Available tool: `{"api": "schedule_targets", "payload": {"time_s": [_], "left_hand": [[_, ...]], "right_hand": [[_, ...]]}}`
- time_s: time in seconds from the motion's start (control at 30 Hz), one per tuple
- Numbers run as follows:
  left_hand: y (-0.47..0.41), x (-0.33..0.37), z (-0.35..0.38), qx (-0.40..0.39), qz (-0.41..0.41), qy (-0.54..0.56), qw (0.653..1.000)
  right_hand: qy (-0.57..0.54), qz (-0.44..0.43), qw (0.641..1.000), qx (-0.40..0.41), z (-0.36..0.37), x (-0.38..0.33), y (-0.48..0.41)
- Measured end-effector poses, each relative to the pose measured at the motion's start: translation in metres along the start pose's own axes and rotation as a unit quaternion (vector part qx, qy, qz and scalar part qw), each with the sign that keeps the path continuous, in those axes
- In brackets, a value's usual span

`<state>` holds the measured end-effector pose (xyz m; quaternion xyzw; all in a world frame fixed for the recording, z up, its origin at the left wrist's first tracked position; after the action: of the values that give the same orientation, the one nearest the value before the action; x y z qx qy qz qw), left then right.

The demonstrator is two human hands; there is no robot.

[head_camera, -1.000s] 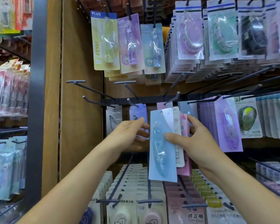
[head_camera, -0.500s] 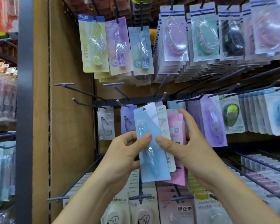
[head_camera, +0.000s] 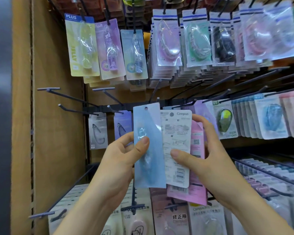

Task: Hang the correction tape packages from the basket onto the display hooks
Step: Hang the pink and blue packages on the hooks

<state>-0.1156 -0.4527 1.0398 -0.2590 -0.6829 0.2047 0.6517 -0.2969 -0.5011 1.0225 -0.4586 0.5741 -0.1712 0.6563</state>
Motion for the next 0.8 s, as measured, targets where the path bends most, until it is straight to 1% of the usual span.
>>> {"api": "schedule_targets", "payload": {"time_s": [0.17, 0.27, 0.4, 0.63, 0.8], "left_hand": [[-0.001, -0.001, 0.018, -0.016, 0.042, -0.048, 0.998], [-0.005, 0.001, 0.028, -0.006, 0.069, -0.074, 0.995], [-0.013, -0.002, 0.037, 0.0, 0.109, -0.134, 0.985], [-0.035, -0.007, 0.061, -0.063, 0.108, -0.149, 0.981], [-0.048, -0.006, 0.073, -0.057, 0.099, -0.165, 0.98]], "right_hand": [[0.05, -0.022, 0.997, 0.046, -0.017, -0.008, 0.014], [0.042, -0.018, 0.996, 0.08, -0.024, -0.009, 0.021], [0.027, -0.014, 0.989, 0.147, -0.04, -0.009, 0.027], [0.072, -0.036, 0.974, 0.212, -0.054, -0.013, 0.032], [0.107, -0.029, 0.964, 0.242, -0.057, -0.012, 0.037]]}}
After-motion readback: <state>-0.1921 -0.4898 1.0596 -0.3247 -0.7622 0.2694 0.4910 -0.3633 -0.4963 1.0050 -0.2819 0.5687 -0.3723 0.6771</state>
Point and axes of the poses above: each hand's wrist, its own y-axis away from the middle knuckle, its own z-axis out of the palm, x = y × z, the point moved 1 cm from there along -y, towards the middle knuckle, and after that the axes turned 8 degrees about -x, right-handed, at the moved point
